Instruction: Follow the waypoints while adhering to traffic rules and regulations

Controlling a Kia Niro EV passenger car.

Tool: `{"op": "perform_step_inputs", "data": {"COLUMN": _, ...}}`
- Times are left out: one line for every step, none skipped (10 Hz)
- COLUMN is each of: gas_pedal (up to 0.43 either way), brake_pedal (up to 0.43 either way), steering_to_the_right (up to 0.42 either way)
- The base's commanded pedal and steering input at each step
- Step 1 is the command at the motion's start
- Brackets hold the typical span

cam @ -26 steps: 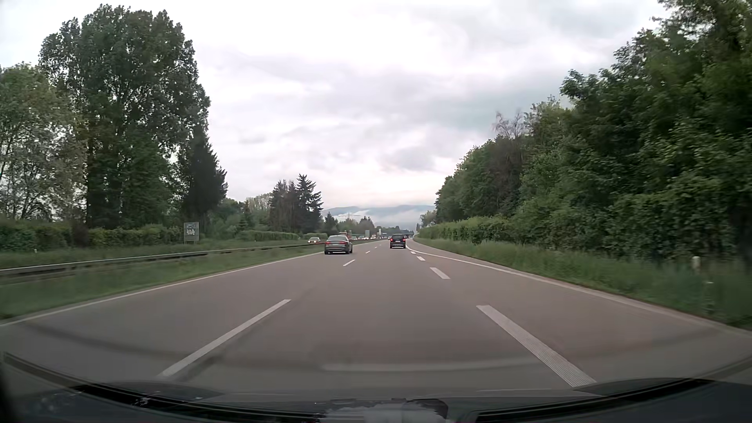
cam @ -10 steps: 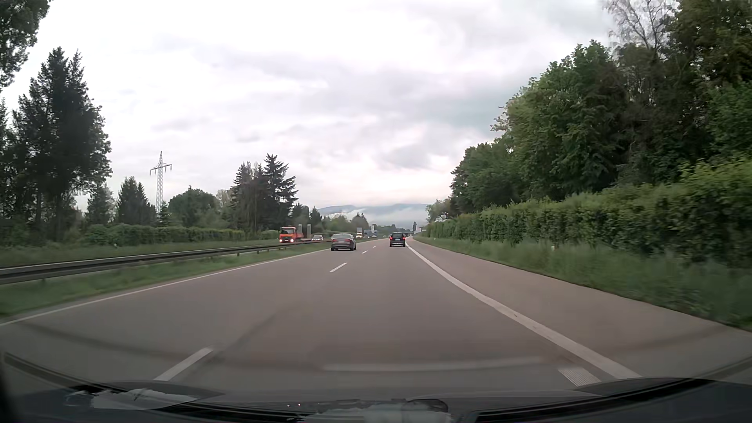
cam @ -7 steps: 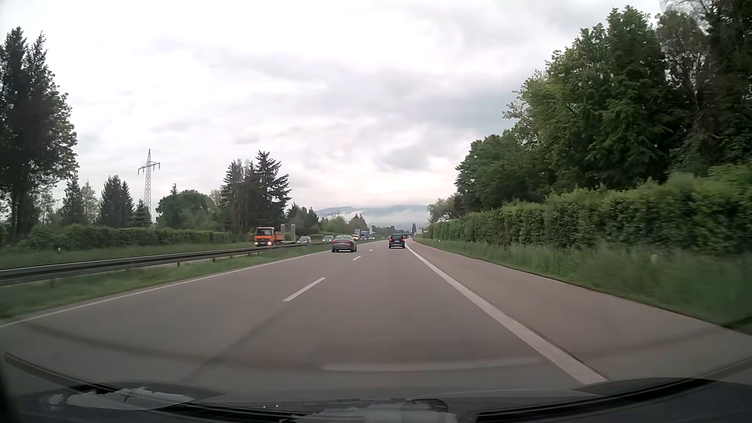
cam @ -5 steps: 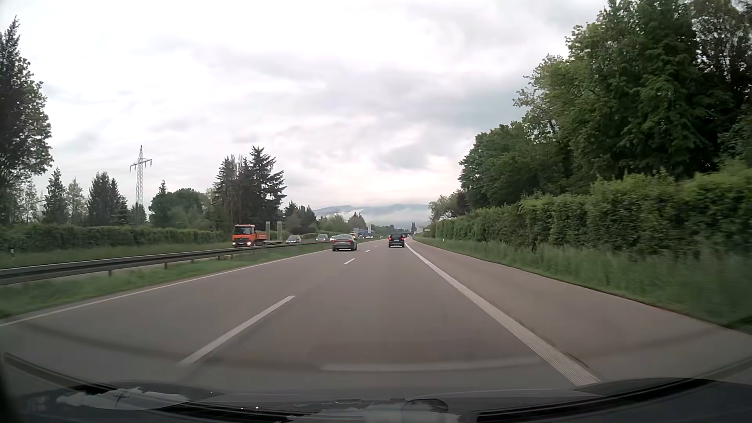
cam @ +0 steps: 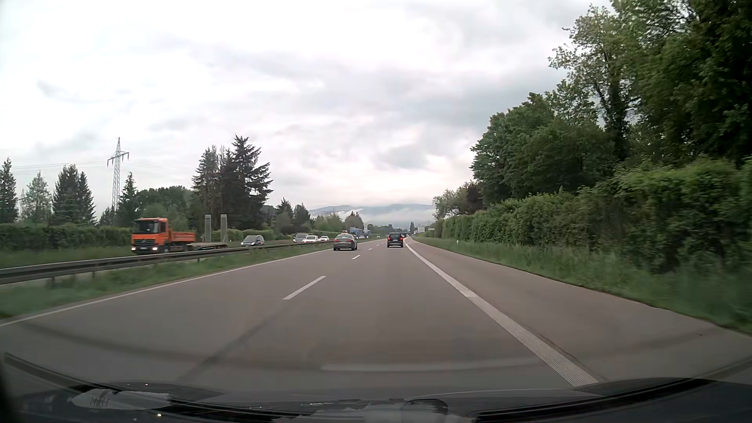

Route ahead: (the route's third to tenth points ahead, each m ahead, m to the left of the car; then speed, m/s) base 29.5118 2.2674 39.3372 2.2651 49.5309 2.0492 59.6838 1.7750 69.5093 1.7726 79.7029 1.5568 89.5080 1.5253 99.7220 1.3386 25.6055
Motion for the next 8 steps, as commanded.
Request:
{"op": "perform_step_inputs", "data": {"gas_pedal": 0.157, "brake_pedal": 0.000, "steering_to_the_right": 0.002}}
{"op": "perform_step_inputs", "data": {"gas_pedal": 0.157, "brake_pedal": 0.000, "steering_to_the_right": 0.002}}
{"op": "perform_step_inputs", "data": {"gas_pedal": 0.157, "brake_pedal": 0.000, "steering_to_the_right": 0.002}}
{"op": "perform_step_inputs", "data": {"gas_pedal": 0.157, "brake_pedal": 0.000, "steering_to_the_right": 0.002}}
{"op": "perform_step_inputs", "data": {"gas_pedal": 0.157, "brake_pedal": 0.000, "steering_to_the_right": 0.002}}
{"op": "perform_step_inputs", "data": {"gas_pedal": 0.157, "brake_pedal": 0.000, "steering_to_the_right": 0.002}}
{"op": "perform_step_inputs", "data": {"gas_pedal": 0.157, "brake_pedal": 0.000, "steering_to_the_right": 0.002}}
{"op": "perform_step_inputs", "data": {"gas_pedal": 0.157, "brake_pedal": 0.000, "steering_to_the_right": 0.002}}
